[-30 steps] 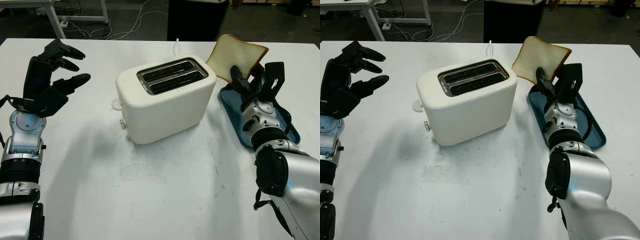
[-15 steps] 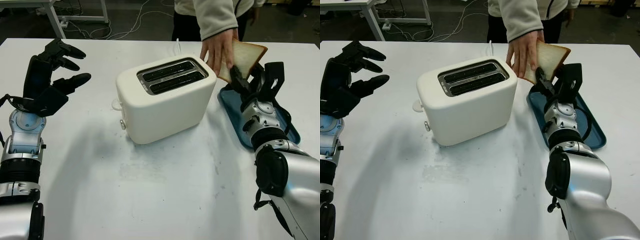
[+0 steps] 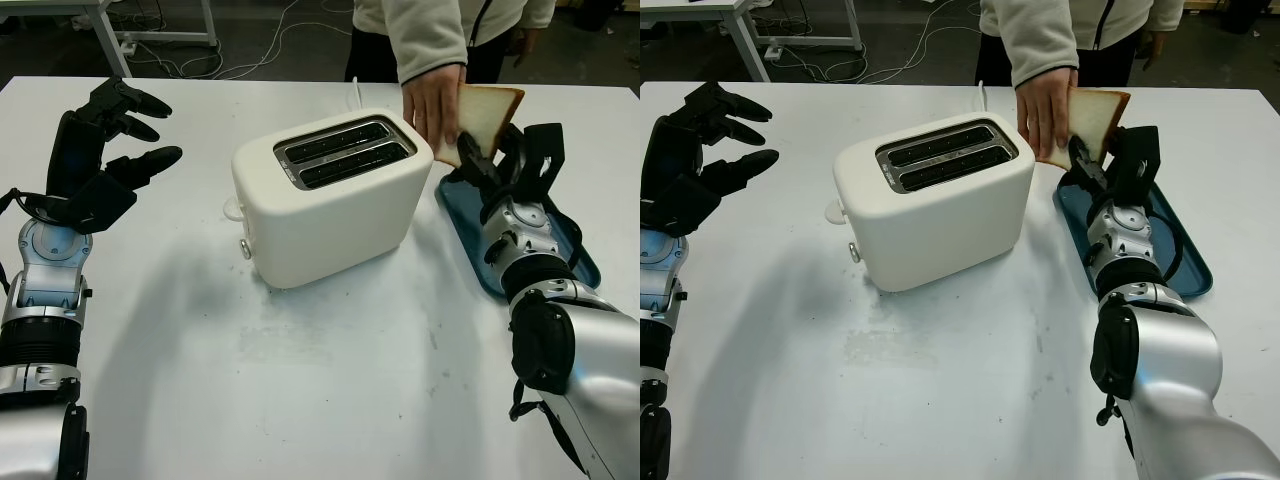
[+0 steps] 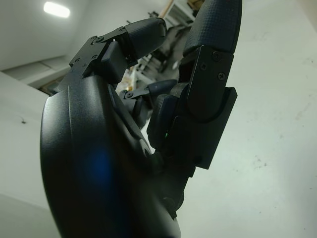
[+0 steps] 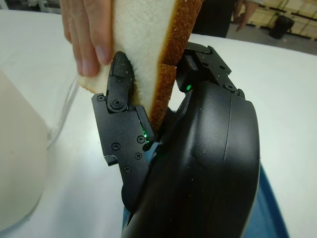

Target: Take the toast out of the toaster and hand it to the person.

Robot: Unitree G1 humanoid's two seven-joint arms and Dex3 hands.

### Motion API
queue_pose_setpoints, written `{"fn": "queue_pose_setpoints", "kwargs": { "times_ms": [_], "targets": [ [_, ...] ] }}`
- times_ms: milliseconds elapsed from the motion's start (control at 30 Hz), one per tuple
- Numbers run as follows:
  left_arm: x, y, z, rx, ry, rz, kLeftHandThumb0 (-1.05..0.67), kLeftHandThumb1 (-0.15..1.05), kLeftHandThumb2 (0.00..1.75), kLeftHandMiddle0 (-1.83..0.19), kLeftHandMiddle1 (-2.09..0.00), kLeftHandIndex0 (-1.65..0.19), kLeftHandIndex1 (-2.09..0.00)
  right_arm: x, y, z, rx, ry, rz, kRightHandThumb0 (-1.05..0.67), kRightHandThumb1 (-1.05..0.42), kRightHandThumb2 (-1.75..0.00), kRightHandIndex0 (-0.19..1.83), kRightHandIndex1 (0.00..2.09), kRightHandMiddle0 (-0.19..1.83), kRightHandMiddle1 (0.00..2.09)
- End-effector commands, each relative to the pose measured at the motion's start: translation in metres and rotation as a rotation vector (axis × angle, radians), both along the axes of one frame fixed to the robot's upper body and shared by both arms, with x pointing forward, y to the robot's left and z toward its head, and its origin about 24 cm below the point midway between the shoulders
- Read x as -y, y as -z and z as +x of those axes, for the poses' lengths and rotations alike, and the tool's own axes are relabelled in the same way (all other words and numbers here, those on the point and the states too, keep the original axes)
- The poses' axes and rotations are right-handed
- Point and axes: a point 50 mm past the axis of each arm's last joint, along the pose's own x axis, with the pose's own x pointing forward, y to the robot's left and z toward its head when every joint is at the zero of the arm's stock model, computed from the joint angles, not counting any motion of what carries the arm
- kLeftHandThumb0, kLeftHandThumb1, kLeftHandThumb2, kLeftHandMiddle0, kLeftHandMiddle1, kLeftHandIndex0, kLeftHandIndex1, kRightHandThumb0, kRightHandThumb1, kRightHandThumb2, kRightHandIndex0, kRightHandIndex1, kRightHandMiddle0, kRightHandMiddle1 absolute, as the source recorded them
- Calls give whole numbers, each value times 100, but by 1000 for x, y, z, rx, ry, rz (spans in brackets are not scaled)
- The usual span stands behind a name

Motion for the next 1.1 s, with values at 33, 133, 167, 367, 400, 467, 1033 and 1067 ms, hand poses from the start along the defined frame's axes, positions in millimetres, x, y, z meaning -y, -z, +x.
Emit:
{"fn": "queue_pose_setpoints", "kwargs": {
  "times_ms": [33,133,167,367,400,467,1033,1067],
  "targets": [
    [-1,3,-1,-2,3,-12,-91,92,16,-40,-132,-36,-119,1,-5,1,18,-19,-110,-32,-92,-34,91,175,61,175],
    [-1,3,-1,-7,4,-16,-92,92,16,-40,-131,-35,-118,-1,-7,-1,36,-140,-280,-51,-92,-31,36,131,27,113],
    [-1,3,-1,-10,6,-17,-92,92,16,-40,-131,-36,-118,-1,-8,-2,33,-186,-365,-64,-92,-31,23,74,22,56],
    [-1,3,-2,-14,3,-20,-92,92,16,-41,-130,-37,-117,2,-12,-4,49,-258,-552,-87,-92,-17,0,1,0,1],
    [-2,3,-3,-14,4,-20,-92,92,16,-42,-130,-37,-117,4,-12,-5,51,-245,-556,-87,-92,-16,0,1,0,0],
    [-1,3,-4,-18,-2,-16,-91,92,17,-42,-130,-37,-117,7,-13,-7,74,-212,-546,-88,-92,-16,0,0,0,0],
    [11,6,-28,20,-21,13,-86,92,18,-42,-128,-37,-116,-14,-18,-77,463,-186,-235,-79,-91,-4,0,0,0,0],
    [13,8,-30,22,-22,7,-85,92,18,-43,-127,-37,-115,-19,-15,-83,463,-171,-204,-75,-92,-5,0,0,0,0]
  ]
}}
